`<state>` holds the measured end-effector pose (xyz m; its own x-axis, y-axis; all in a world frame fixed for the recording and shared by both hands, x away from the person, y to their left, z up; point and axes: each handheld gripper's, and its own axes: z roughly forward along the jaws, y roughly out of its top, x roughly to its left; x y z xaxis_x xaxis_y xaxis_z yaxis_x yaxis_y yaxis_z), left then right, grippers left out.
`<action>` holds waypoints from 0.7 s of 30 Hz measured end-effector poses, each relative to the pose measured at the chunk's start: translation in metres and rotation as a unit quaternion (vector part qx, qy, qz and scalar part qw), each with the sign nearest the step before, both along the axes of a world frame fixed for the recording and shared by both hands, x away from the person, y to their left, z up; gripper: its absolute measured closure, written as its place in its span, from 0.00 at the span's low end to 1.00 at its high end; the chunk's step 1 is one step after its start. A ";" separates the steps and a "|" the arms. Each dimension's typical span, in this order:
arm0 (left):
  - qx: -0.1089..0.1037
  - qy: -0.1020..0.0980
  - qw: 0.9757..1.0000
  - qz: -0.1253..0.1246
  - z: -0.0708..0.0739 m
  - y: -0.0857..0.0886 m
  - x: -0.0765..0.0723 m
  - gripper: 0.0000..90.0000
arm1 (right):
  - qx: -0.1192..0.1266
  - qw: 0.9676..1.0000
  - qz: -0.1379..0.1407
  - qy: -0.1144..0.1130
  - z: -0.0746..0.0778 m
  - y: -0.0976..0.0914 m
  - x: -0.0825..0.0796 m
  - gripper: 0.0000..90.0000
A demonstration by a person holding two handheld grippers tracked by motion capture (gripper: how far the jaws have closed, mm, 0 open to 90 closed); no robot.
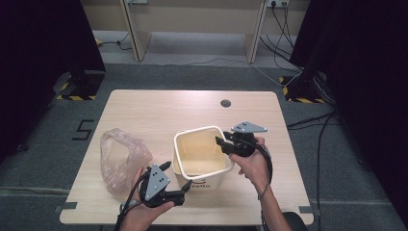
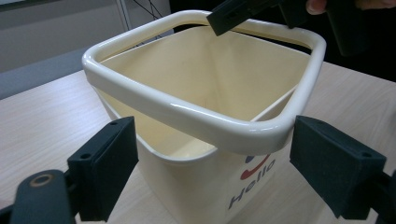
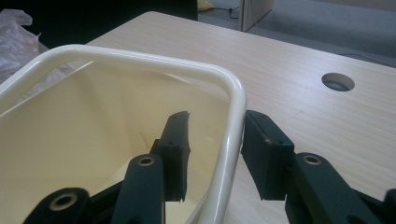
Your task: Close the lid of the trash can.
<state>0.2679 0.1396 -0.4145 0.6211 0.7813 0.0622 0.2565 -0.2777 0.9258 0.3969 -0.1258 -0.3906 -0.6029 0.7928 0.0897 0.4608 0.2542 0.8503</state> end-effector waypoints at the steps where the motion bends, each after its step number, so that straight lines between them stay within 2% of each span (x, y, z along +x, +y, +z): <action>1: -0.001 -0.001 1.000 0.002 0.000 0.001 0.000 0.16 | -0.001 1.000 0.000 0.001 0.000 0.000 -0.002 0.67; 13: 0.002 -0.001 1.000 0.018 0.004 0.014 0.006 0.17 | 0.001 1.000 -0.001 0.012 -0.003 -0.004 -0.016 0.61; 18: -0.008 0.008 1.000 0.018 0.003 0.017 0.008 0.17 | 0.001 1.000 0.000 0.016 -0.005 -0.005 -0.018 0.61; 21: -0.008 0.006 1.000 0.023 0.004 0.018 0.010 0.17 | -0.004 1.000 0.002 0.016 -0.005 -0.004 -0.021 0.61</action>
